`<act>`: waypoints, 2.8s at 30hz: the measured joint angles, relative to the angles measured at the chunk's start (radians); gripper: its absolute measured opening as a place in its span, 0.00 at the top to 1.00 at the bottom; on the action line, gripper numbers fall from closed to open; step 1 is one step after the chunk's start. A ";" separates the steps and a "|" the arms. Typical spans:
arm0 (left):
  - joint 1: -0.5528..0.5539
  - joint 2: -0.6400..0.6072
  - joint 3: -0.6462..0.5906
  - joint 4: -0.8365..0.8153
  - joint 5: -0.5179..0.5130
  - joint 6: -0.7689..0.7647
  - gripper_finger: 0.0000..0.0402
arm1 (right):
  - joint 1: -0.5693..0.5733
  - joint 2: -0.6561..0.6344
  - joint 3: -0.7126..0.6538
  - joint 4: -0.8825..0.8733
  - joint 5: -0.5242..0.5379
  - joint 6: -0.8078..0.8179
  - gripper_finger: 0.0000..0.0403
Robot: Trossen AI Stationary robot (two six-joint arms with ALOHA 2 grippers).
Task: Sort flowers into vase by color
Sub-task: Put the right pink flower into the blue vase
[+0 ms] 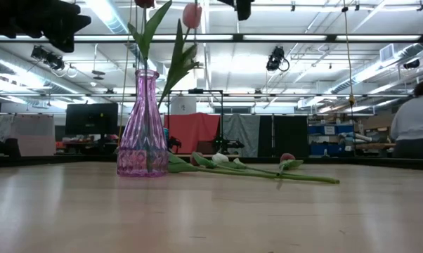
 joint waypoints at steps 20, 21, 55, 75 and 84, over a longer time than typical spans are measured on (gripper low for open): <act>0.000 0.000 0.000 -0.001 -0.079 0.012 0.61 | -0.194 -0.103 -0.399 0.315 -0.243 0.130 0.98; 0.000 0.000 0.000 0.001 -0.084 0.012 0.61 | -0.202 -0.096 -0.400 0.327 -0.264 0.131 0.98; 0.001 0.000 0.000 0.049 -0.132 0.037 0.61 | -0.110 0.031 -0.338 0.571 -0.082 -0.037 0.98; 0.001 0.000 0.000 0.066 -0.152 0.025 0.61 | -0.126 0.239 -0.079 0.504 -0.154 -0.122 0.98; 0.001 0.016 0.000 0.070 -0.215 -0.024 0.61 | -0.117 0.100 0.018 0.087 -0.101 0.011 0.98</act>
